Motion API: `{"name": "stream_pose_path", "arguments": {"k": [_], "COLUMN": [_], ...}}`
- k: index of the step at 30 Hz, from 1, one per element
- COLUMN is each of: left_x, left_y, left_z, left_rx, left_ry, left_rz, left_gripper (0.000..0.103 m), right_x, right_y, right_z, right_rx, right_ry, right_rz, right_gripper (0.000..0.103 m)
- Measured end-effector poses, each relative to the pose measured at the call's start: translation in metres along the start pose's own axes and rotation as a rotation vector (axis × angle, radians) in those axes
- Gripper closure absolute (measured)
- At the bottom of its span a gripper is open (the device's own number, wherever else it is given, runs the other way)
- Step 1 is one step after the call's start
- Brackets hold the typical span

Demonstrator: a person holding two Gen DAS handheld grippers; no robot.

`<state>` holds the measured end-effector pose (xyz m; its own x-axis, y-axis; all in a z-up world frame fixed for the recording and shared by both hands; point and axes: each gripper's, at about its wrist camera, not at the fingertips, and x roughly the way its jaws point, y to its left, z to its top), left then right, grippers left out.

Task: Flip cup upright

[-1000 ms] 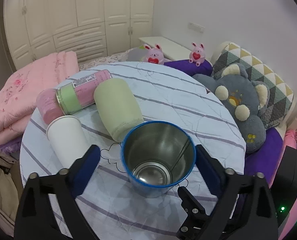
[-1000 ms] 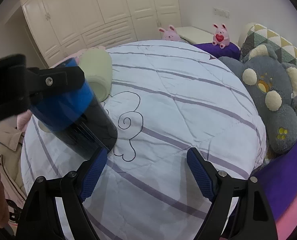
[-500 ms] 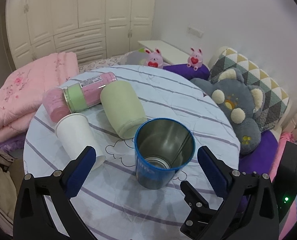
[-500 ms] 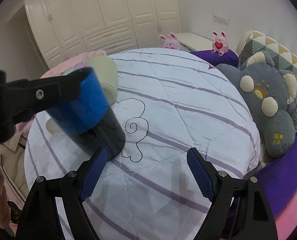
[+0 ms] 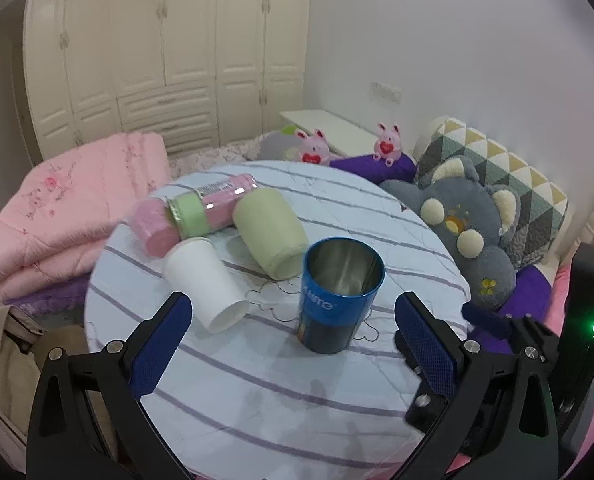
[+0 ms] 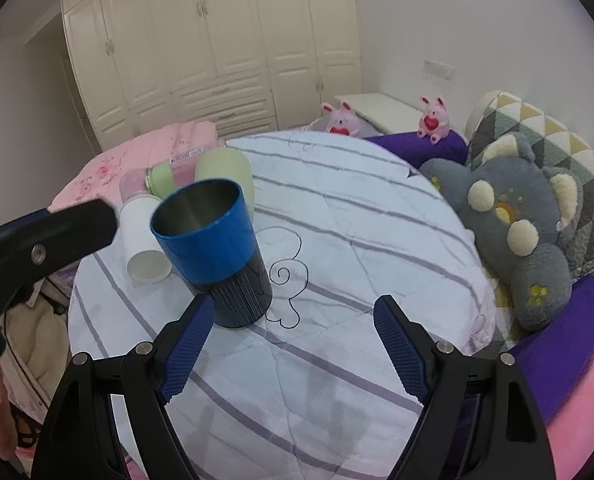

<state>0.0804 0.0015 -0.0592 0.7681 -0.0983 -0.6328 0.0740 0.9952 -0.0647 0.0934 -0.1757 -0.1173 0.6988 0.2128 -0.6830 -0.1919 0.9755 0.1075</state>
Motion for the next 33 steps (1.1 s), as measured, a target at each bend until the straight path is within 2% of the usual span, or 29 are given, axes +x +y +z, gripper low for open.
{"name": "stream_pose_path", "arguments": {"k": [12,18,27,33], "left_x": [-0.035,-0.047,-0.061,-0.066], "left_y": [0.024,0.032,0.035,0.034], "left_z": [-0.009,-0.015,-0.02,-0.022], "left_rx": [-0.028,-0.022,-0.008,-0.004], "left_ry": [-0.072,-0.096,-0.147,-0.17], "left_rz": [0.012,0.04,0.056,0.058], "left_gripper": [0.0,0.0,0.0,0.0], "right_x": [-0.045,-0.064,-0.097,-0.105], "right_y": [0.012,0.015,0.026,0.032], "right_z": [0.006,0.009,0.008,0.006], "right_rx": [-0.004,0.002,0.001,-0.016], "right_ry": [-0.119,-0.2,-0.362,-0.417], "right_rz": [-0.068,-0.134,-0.16,-0.169], "right_gripper": [0.02,0.02,0.02,0.02]}}
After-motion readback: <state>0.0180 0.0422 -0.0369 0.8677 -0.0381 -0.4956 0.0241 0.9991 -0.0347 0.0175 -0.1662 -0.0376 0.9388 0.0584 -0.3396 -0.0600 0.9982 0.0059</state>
